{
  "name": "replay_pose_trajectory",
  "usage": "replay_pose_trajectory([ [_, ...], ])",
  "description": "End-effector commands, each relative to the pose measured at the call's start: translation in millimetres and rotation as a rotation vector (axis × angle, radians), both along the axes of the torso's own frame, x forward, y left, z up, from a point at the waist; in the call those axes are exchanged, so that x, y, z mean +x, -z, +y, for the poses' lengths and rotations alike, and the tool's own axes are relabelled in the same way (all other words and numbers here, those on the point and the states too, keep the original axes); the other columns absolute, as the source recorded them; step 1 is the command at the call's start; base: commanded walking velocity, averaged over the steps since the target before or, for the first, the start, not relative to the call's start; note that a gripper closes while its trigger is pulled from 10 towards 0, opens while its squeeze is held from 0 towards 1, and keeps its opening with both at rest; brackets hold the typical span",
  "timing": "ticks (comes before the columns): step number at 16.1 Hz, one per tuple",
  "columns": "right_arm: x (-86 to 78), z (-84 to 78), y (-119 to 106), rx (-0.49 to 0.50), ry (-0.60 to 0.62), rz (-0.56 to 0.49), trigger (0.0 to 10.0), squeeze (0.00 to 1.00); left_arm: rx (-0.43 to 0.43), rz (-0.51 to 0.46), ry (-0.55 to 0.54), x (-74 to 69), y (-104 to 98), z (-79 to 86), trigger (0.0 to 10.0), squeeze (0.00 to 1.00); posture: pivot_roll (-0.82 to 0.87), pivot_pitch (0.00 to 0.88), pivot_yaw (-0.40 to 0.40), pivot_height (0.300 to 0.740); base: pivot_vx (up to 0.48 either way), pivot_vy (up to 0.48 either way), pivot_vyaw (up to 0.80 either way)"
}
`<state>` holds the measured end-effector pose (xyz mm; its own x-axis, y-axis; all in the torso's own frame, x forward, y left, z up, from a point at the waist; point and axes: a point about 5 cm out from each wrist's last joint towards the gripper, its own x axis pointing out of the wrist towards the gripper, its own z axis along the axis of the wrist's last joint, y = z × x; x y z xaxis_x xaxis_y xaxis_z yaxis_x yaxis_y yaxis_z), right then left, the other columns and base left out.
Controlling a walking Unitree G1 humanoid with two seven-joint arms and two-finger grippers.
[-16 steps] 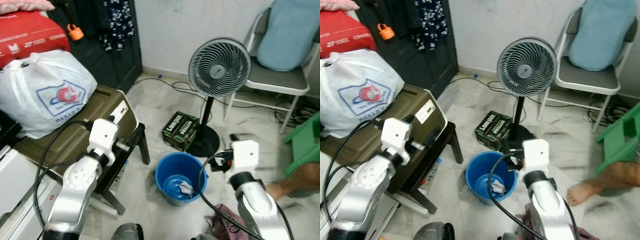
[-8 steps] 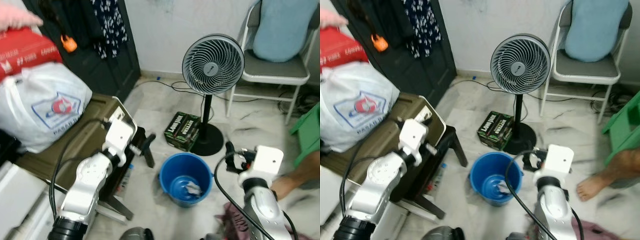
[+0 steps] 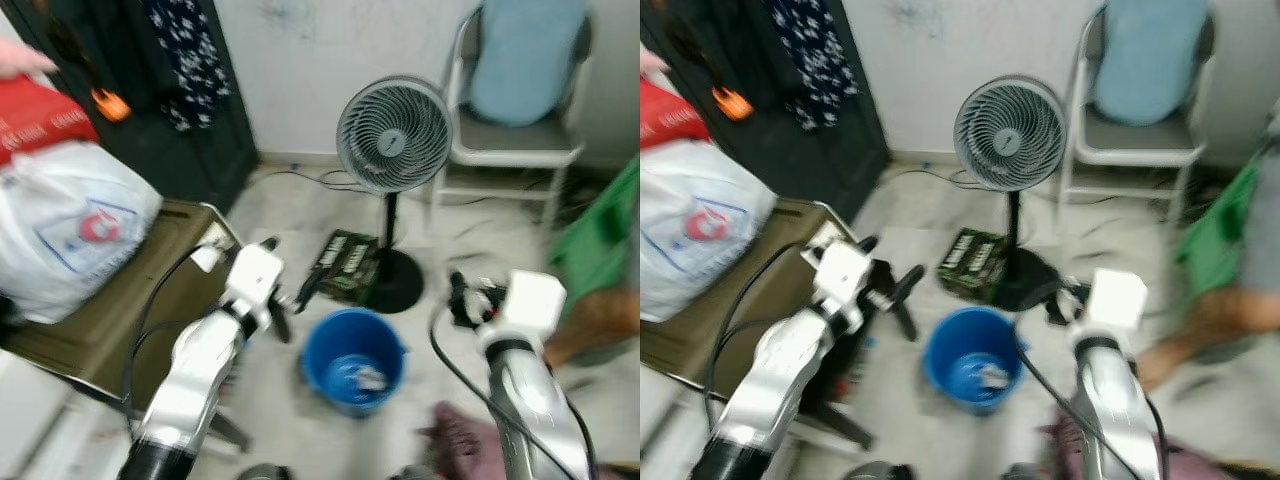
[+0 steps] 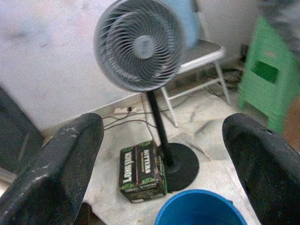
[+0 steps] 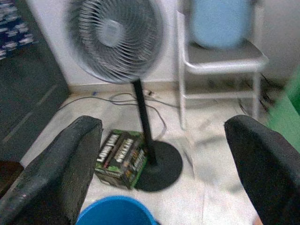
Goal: Clean up the room
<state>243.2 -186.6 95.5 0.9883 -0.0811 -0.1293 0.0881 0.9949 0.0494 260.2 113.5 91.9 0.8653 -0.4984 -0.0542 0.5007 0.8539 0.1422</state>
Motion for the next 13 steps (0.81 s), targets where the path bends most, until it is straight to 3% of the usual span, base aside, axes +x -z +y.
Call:
replay_pose_trajectory([
  [1,7.2,13.9,3.4,0.013,-0.083,0.025,10.0,0.0,0.02,-0.022,-0.072,-1.8,-2.5,14.6,10.0,0.0,0.0,0.0,-0.01,0.74,0.0,0.0,0.0],
  [5,34.9,36.8,-10.4,0.0,-0.202,-0.005,10.0,0.0,-0.003,-0.057,-0.198,-10.8,-10.5,31.7,10.0,0.0,0.07,0.0,-0.063,0.74,0.0,0.0,0.0],
  [7,34.4,31.0,-8.0,-0.112,-0.116,0.02,10.0,0.0,-0.009,-0.061,-0.21,-16.1,-9.0,37.9,10.0,0.0,0.06,0.0,-0.061,0.74,0.0,0.0,0.0],
  [9,24.2,25.4,-8.2,-0.015,-0.074,0.026,10.0,0.0,-0.025,-0.034,-0.196,-22.3,-6.9,39.5,10.0,0.0,0.02,0.0,-0.037,0.74,0.0,0.0,0.0],
  [10,23.1,20.8,-9.2,-0.07,-0.045,0.008,10.0,0.0,-0.026,-0.031,-0.194,-23.0,-6.4,39.2,10.0,0.0,0.01,0.0,-0.034,0.74,0.0,0.0,0.0],
  [13,-4.3,-1.1,-4.6,-0.062,0.026,0.028,10.0,0.0,-0.016,0.014,-0.152,-32.3,0.4,32.4,10.0,0.0,-0.03,0.0,0.007,0.74,0.0,0.0,0.0],
])
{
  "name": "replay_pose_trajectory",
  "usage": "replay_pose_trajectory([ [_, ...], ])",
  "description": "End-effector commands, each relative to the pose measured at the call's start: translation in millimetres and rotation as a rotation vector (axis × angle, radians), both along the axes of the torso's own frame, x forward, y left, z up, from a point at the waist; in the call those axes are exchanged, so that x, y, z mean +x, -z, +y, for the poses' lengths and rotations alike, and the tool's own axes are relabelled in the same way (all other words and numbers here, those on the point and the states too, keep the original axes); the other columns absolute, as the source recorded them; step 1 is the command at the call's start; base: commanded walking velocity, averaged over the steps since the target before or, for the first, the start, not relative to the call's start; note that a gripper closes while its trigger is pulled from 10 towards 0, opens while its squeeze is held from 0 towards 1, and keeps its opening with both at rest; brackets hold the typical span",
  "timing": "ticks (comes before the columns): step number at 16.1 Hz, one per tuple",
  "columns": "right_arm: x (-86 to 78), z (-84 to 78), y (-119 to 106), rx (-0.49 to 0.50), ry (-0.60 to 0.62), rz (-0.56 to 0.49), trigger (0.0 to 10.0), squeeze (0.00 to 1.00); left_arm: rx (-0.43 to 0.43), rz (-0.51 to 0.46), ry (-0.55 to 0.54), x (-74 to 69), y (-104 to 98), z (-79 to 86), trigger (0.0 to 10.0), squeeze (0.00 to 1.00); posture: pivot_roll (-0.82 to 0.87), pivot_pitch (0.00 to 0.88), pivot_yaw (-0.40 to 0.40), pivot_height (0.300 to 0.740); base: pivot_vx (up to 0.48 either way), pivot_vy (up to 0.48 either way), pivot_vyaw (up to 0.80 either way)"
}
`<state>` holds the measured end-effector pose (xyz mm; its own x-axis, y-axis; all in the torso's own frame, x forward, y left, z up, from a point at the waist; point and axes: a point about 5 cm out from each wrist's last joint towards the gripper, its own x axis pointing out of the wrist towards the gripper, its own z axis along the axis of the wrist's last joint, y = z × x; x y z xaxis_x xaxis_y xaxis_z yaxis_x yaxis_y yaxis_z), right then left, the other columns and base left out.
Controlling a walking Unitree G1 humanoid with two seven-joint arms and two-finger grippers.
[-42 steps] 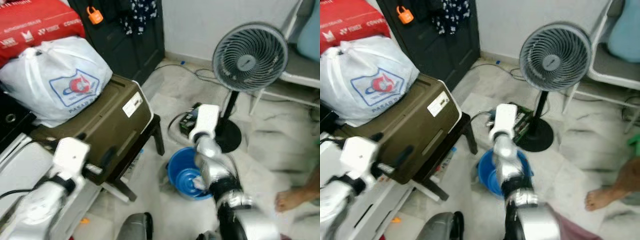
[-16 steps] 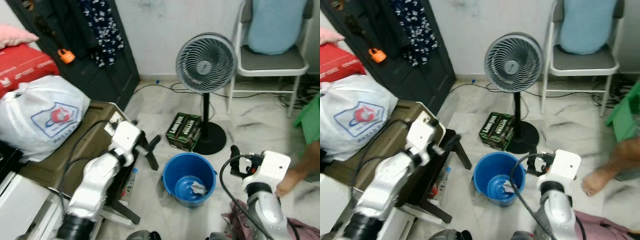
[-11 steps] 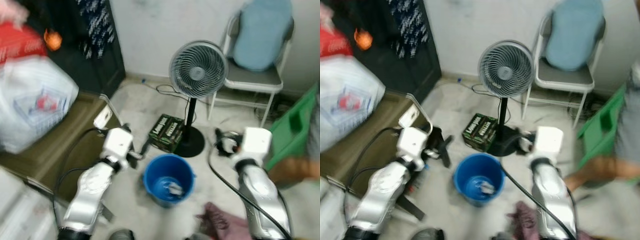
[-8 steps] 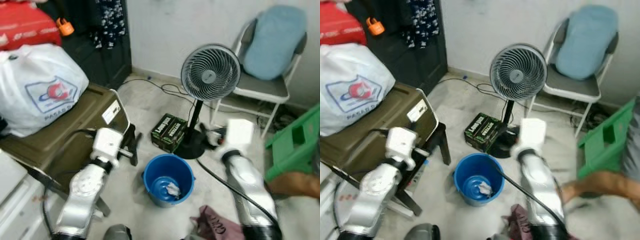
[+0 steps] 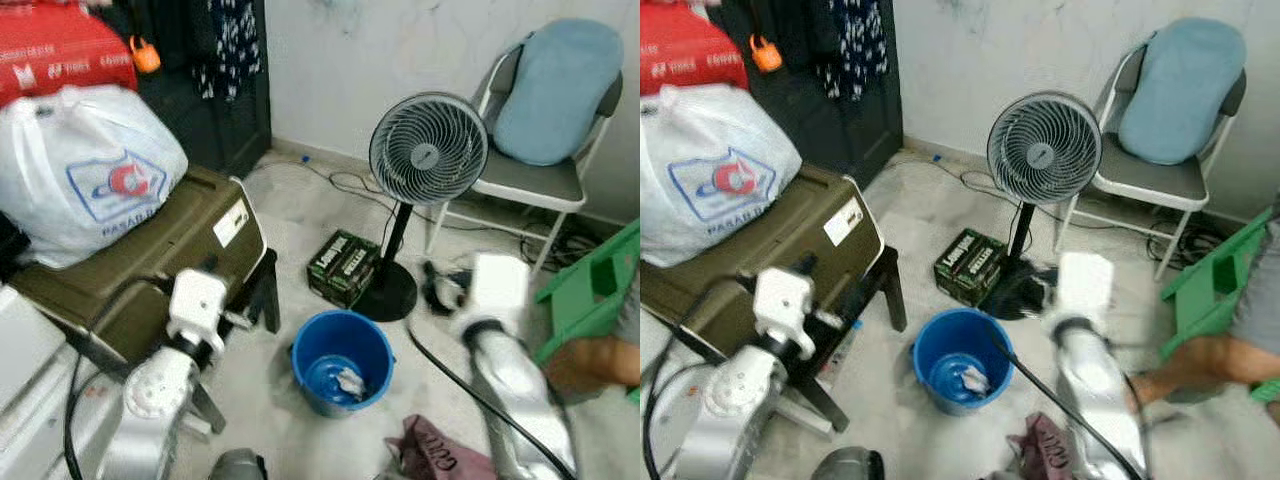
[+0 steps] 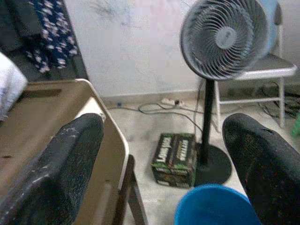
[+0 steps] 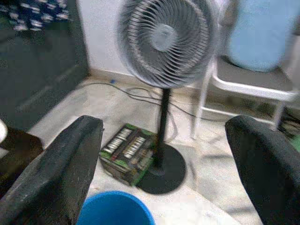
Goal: Clean up the room
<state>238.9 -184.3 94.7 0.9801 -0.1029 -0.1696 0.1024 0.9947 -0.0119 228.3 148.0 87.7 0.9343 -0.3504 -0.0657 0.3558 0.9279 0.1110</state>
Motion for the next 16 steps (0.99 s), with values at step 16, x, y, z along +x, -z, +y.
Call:
replay_pose_trajectory([
  [16,-20.8,-3.2,-3.1,-0.057,-0.003,-0.02,10.0,0.0,-0.06,0.015,0.065,1.6,-11.3,-7.4,10.0,0.0,-0.06,0.0,0.023,0.74,0.0,0.0,0.15],
])
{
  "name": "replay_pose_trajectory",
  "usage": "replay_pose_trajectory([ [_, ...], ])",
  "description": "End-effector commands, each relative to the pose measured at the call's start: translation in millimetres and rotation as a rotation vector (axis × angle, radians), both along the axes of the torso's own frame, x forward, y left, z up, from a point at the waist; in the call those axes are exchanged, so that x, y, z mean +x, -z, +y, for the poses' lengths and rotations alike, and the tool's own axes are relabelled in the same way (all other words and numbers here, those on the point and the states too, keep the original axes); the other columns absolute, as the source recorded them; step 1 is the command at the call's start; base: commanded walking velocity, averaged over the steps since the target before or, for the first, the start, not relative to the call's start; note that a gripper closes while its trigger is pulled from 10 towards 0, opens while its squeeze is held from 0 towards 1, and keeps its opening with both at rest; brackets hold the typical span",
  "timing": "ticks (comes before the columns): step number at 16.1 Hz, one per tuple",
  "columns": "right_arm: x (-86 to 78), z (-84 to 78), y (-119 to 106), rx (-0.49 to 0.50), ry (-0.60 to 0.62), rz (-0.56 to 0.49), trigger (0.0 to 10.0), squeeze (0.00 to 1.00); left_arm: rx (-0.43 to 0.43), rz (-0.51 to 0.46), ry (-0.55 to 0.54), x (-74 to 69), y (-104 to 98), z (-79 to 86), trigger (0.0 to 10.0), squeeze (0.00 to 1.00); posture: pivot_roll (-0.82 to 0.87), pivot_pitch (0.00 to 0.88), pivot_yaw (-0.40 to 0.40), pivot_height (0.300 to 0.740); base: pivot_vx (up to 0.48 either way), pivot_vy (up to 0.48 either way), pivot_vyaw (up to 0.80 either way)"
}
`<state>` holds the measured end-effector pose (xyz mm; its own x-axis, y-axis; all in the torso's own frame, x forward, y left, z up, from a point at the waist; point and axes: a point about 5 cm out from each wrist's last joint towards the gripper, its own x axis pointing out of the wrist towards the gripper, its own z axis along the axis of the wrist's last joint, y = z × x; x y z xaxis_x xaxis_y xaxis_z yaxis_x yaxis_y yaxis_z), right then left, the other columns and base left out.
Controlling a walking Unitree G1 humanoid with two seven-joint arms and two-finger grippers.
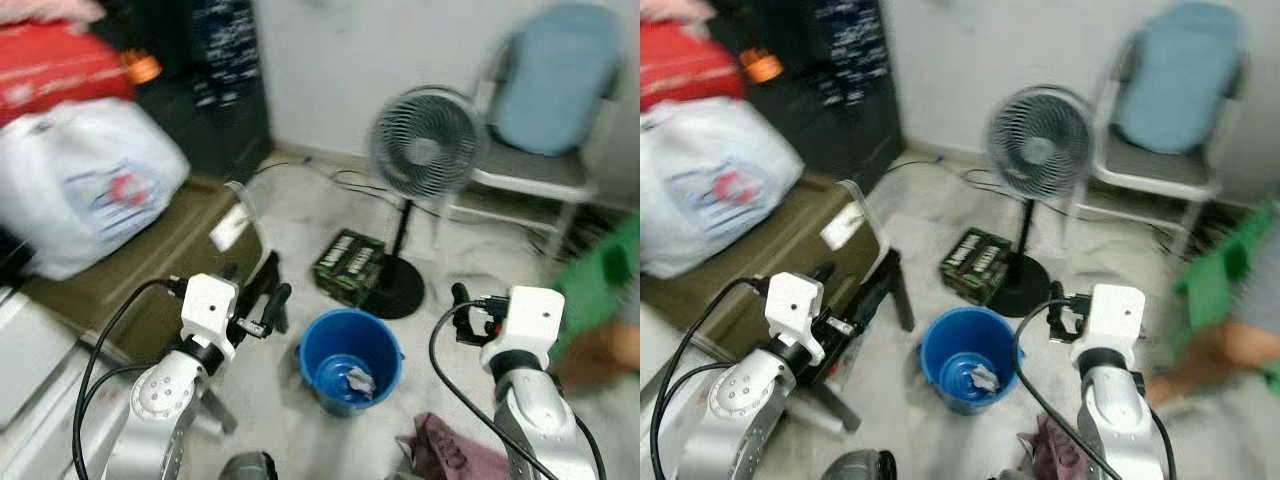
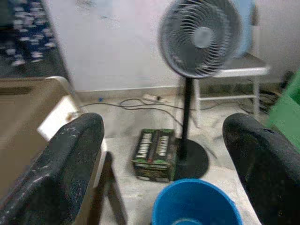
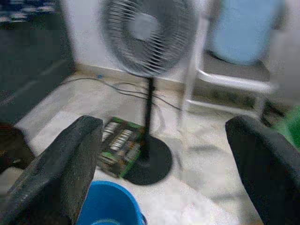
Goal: Clean up the room
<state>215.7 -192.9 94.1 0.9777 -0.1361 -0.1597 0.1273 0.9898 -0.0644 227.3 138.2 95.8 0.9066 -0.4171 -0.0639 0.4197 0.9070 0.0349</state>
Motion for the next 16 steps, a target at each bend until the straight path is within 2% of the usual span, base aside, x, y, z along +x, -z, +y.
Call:
replay_pose_trajectory([
  [1,3.9,5.9,-5.7,-0.013,-0.042,-0.021,10.0,0.0,0.006,-0.002,0.001,0.7,-2.1,1.6,10.0,0.0,-0.06,0.0,0.026,0.74,0.0,0.0,0.8],
  [3,5.2,3.4,-6.8,-0.022,-0.043,-0.023,10.0,0.0,0.012,0.007,0.015,-4.7,0.9,-2.5,10.0,0.0,-0.06,0.0,0.028,0.74,0.0,0.0,0.8],
  [6,6.4,2.2,-8.3,-0.029,-0.046,-0.025,10.0,0.0,0.006,0.007,0.025,-4.5,0.5,-4.7,10.0,0.0,-0.07,0.0,0.027,0.74,0.0,0.0,0.8],
  [16,10.1,6.9,-8.7,-0.008,-0.081,-0.025,10.0,0.0,0.033,0.015,-0.05,1.2,3.8,5.1,10.0,0.0,-0.05,0.0,0.021,0.74,0.0,0.0,0.8],
])
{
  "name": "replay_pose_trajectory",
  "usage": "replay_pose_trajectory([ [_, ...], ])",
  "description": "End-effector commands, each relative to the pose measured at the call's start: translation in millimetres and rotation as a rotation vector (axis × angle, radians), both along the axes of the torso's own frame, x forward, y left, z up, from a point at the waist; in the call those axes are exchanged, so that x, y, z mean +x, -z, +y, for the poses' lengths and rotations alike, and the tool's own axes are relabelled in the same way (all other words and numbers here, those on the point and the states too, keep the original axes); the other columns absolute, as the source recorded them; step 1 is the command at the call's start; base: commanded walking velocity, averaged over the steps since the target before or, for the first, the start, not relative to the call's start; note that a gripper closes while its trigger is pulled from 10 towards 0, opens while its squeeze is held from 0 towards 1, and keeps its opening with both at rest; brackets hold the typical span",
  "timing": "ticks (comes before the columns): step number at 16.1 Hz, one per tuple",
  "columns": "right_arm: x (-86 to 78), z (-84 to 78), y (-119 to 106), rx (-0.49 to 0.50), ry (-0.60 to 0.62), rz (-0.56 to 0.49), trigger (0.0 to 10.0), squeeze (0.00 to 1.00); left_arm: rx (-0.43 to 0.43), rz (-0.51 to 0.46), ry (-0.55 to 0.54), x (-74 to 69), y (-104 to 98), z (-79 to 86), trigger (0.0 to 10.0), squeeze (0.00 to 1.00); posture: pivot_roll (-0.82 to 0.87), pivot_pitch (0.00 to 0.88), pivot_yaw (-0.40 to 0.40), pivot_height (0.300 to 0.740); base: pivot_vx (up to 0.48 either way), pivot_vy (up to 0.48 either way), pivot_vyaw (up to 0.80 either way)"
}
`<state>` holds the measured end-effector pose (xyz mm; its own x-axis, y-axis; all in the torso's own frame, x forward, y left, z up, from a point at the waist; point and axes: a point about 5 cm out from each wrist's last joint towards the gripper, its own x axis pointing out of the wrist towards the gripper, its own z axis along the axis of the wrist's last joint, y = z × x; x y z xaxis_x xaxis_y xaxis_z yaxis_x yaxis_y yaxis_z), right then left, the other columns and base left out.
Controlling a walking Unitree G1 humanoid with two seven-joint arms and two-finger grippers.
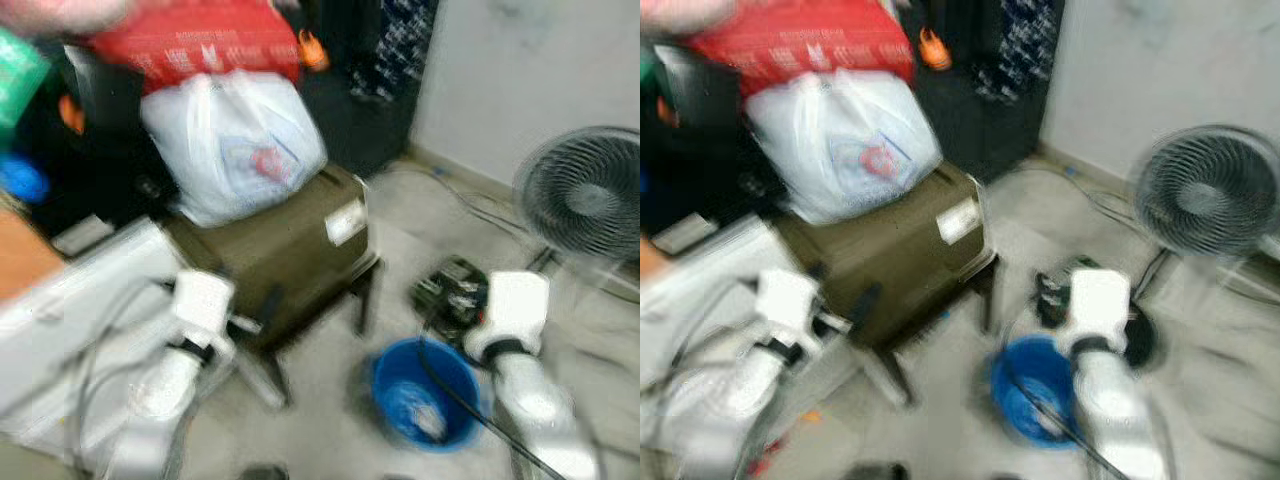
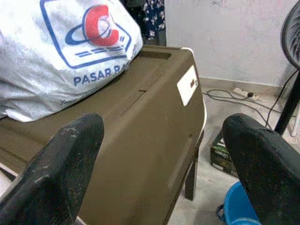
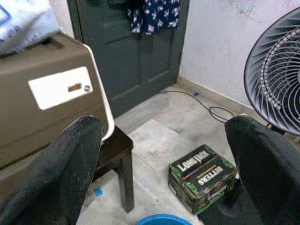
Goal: Clean up the room
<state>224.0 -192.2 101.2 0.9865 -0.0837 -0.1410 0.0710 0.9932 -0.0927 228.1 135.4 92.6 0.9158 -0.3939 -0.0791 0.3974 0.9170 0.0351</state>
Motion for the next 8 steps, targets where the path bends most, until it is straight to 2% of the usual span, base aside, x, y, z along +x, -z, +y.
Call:
replay_pose_trajectory([
  [1,2.0,5.4,-2.7,0.023,-0.019,-0.014,10.0,0.0,0.037,0.014,-0.05,0.5,2.6,11.2,10.0,0.0,-0.06,0.0,0.022,0.74,0.0,0.0,0.8],
  [8,-5.5,1.8,0.6,0.026,-0.003,0.0,10.0,0.0,0.078,-0.001,-0.158,-5.6,4.6,27.7,10.0,0.0,-0.06,0.0,0.024,0.74,0.0,0.0,0.8],
])
